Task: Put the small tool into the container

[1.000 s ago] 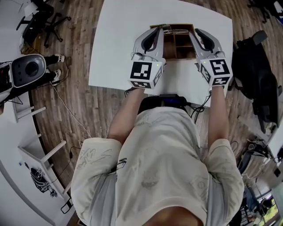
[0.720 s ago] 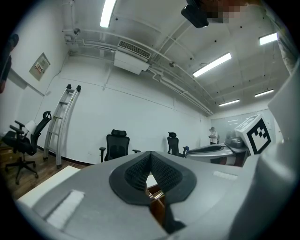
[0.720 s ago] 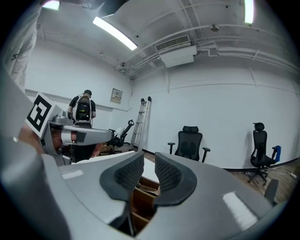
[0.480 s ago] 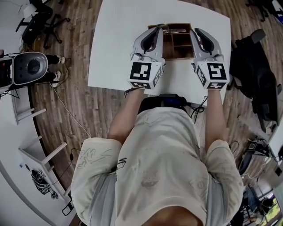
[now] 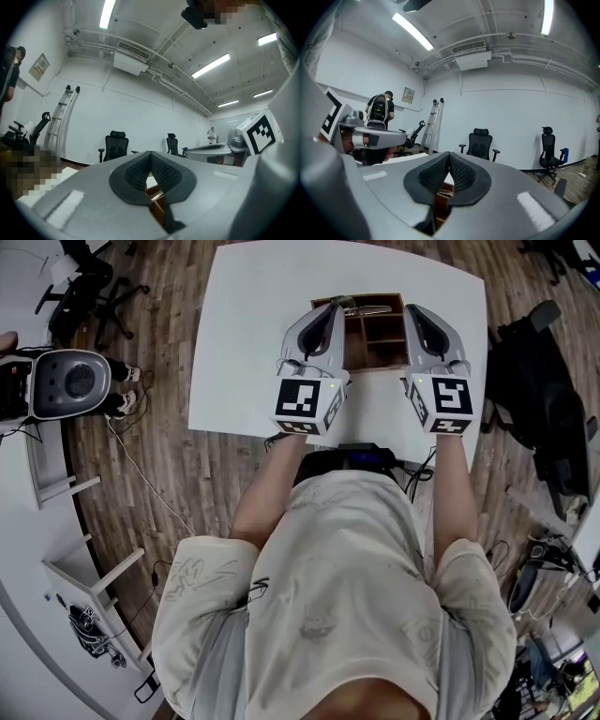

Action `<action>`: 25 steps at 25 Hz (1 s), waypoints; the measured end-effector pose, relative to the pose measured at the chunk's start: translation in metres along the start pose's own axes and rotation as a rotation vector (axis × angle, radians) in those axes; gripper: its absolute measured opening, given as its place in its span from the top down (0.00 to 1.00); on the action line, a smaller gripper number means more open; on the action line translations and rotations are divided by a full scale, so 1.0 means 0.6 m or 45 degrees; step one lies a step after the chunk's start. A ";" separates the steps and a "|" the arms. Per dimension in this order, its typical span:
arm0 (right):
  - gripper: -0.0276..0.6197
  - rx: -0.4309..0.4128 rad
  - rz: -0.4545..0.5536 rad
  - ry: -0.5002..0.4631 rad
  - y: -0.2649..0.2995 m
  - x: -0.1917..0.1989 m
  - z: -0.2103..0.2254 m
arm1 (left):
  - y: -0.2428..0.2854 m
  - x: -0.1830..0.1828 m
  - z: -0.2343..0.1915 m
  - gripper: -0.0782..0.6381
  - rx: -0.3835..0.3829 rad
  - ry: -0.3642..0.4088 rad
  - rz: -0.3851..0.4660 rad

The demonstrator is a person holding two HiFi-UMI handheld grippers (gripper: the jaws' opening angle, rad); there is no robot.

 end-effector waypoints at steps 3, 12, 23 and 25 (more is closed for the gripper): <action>0.95 0.003 -0.005 -0.003 0.001 0.000 -0.007 | -0.002 -0.002 0.000 0.89 0.010 0.004 0.007; 0.95 0.021 -0.007 0.009 -0.023 0.005 -0.017 | -0.013 0.005 0.017 0.89 0.023 -0.009 0.014; 0.95 0.073 0.032 0.004 -0.063 -0.016 -0.040 | -0.052 -0.014 0.028 0.89 -0.004 0.025 0.018; 0.95 0.084 0.046 -0.001 -0.076 -0.020 -0.042 | -0.061 -0.016 0.033 0.89 -0.010 0.034 0.023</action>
Point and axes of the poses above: the fingertips, and each gripper's own axes: y forward along the fingers, z to its right, x out of its underside, the point moved 7 cm from there along -y, backward along the fingers, and after that the axes turned 5 degrees about z, right-handed, at the moved point
